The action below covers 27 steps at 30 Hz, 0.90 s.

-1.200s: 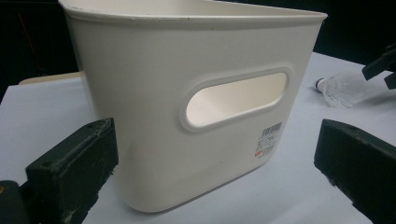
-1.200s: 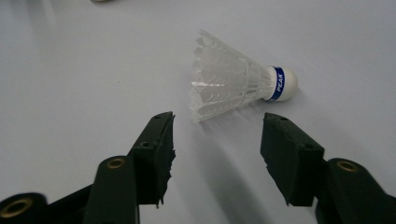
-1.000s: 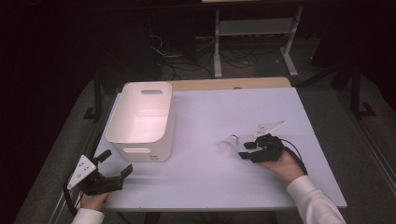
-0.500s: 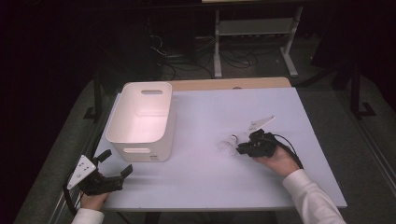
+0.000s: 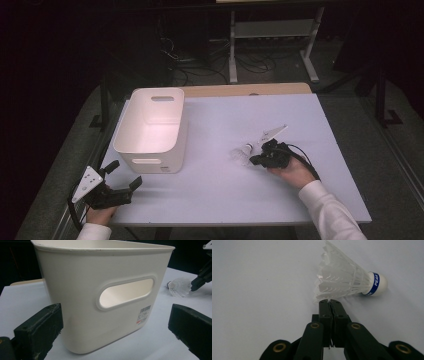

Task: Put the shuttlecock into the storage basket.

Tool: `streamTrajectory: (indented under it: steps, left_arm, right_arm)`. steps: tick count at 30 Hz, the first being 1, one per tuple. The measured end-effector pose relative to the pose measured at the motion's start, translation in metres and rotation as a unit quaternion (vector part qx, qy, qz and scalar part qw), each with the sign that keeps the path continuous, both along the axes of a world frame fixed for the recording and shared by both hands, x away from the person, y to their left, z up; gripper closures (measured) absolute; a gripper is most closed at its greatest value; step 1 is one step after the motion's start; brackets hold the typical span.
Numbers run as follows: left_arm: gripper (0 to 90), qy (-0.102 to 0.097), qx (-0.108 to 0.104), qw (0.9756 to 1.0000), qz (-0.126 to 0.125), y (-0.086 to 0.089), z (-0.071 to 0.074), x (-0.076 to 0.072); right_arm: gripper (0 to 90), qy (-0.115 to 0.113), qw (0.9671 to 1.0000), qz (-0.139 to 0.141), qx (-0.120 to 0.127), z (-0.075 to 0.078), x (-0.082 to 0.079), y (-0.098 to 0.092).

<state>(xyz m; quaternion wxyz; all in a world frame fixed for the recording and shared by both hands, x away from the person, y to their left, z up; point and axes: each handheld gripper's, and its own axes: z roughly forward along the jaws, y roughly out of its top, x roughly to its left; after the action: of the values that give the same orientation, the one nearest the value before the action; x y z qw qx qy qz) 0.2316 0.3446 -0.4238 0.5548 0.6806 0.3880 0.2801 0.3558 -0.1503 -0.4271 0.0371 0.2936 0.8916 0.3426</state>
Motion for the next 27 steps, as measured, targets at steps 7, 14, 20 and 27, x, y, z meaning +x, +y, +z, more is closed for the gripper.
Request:
streamTrajectory:
  steps: [7, 14, 20, 27]
  left_arm:
    - [0.0, 0.001, -0.001, 1.0, 0.0, 0.0, 0.0, 0.0]
    - [0.0, -0.001, -0.004, 1.0, -0.001, 0.0, 0.0, 0.0]
    - [0.0, -0.001, -0.005, 1.0, -0.002, 0.0, 0.0, 0.0]
    - [0.0, -0.001, -0.003, 1.0, 0.0, 0.001, 0.0, 0.0]
  right_arm:
    - [87.6, -0.008, 1.0, 0.002, 0.003, 0.005, 0.005, 0.007]
    - [87.7, -0.018, 0.9998, 0.004, 0.007, 0.009, 0.01, 0.016]
    - [87.6, -0.025, 0.9997, -0.003, 0.004, 0.012, 0.015, 0.023]
    - [87.6, -0.033, 0.9994, -0.012, 0.005, 0.012, 0.022, 0.029]
